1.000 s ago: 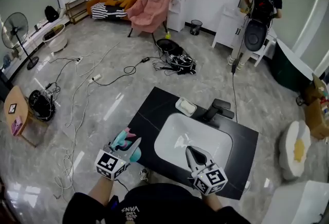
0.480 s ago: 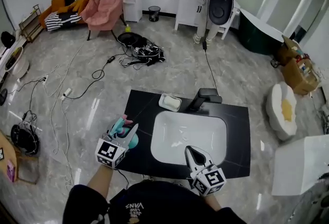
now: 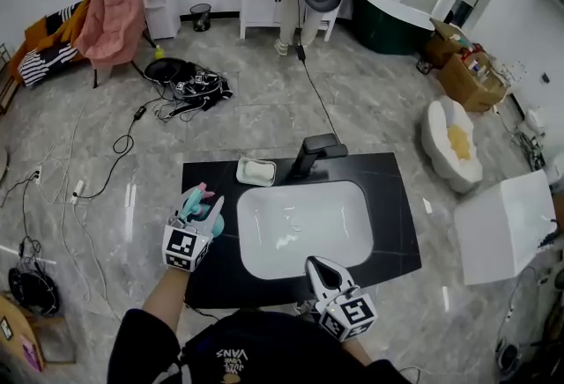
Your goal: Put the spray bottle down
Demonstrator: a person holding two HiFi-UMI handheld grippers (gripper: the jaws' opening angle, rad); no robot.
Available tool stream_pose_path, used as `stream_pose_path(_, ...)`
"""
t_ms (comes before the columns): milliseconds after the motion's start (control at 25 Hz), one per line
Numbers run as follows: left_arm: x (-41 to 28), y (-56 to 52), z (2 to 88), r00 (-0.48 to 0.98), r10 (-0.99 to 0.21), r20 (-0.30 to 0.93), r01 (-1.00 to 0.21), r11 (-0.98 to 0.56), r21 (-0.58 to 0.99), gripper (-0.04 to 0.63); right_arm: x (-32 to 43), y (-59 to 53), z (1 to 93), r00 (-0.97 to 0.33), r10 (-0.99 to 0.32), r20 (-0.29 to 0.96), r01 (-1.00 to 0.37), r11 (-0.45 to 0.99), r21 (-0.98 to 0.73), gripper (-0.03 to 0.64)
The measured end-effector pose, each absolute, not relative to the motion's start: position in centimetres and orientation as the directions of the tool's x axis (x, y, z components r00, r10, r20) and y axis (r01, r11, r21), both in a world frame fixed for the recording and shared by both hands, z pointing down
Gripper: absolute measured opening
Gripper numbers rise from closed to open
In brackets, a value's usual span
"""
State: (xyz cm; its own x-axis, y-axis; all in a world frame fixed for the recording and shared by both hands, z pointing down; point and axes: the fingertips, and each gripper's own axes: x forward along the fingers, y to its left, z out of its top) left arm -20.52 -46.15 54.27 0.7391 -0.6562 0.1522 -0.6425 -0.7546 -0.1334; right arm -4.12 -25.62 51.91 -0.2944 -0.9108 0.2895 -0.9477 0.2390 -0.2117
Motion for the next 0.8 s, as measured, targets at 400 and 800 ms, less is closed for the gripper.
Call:
stream_pose_path(400, -17.5, -51.1, 57.9, 0.758, -0.637, 0.139, -0.616, -0.770, -0.166, 0.172, -3.4, -23.9, 53.2, -0.205, -0.911, 0.357, -0.969, 0.138, -0.205, 0.003)
stream_pose_path(800, -17.0, -55.0, 59.0, 0.734, -0.666, 0.131, -0.650, -0.745, -0.147, 0.172, -3.2, -24.9, 53.0, -0.204, -0.917, 0.343, -0.973, 0.149, -0.177, 0.003)
